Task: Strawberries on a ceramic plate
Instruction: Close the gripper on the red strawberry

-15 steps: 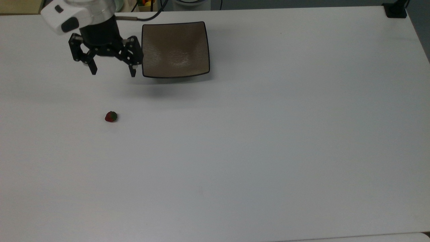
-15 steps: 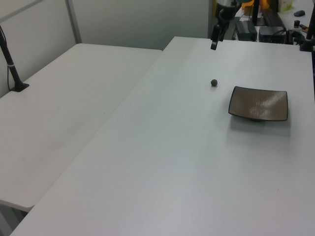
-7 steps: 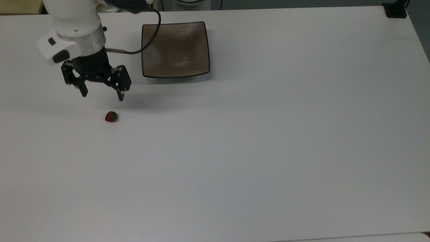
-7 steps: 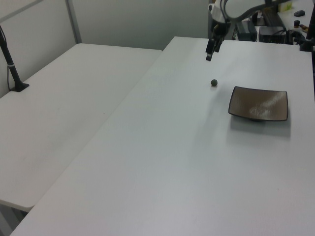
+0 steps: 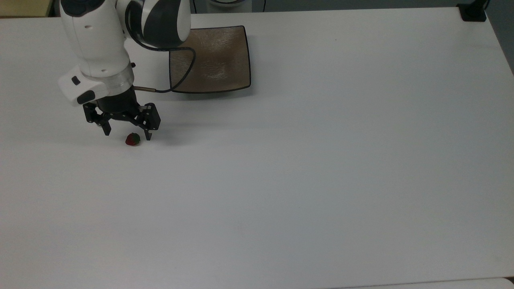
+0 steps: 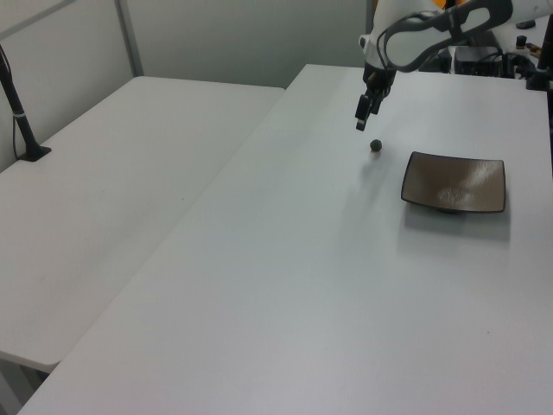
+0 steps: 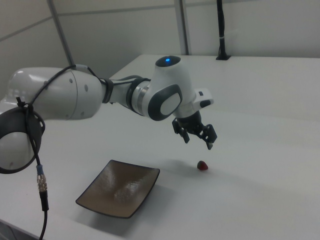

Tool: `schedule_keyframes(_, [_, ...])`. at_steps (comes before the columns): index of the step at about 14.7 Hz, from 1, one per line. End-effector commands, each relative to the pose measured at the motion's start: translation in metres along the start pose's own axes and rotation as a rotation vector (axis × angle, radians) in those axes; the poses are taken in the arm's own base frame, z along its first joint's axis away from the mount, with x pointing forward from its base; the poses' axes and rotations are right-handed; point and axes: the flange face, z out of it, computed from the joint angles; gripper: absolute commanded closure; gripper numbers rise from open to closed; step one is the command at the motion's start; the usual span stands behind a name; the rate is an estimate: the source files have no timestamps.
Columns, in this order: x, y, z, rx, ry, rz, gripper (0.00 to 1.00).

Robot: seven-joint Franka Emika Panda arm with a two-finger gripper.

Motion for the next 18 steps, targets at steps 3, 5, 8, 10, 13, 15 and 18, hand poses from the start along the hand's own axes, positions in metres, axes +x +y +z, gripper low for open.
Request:
schedule_keyframes(3, [-0.013,0.001,0.021,-0.043,-0.036,-0.063,0.00])
schedule_keyframes(5, [-0.016,0.000,0.029,-0.054,-0.051,-0.077,0.00])
schedule_keyframes(8, [-0.019,0.000,0.047,-0.085,-0.081,-0.114,0.00])
schedule_keyframes(10, [-0.020,0.003,0.047,-0.089,-0.082,-0.113,0.07])
schedule_keyframes(13, [-0.022,0.004,0.054,-0.090,-0.076,-0.114,0.30])
schedule_keyframes(15, [-0.021,0.004,0.055,-0.092,-0.059,-0.115,0.45])
schedule_keyframes(18, [-0.022,0.003,0.056,-0.090,-0.062,-0.116,0.76])
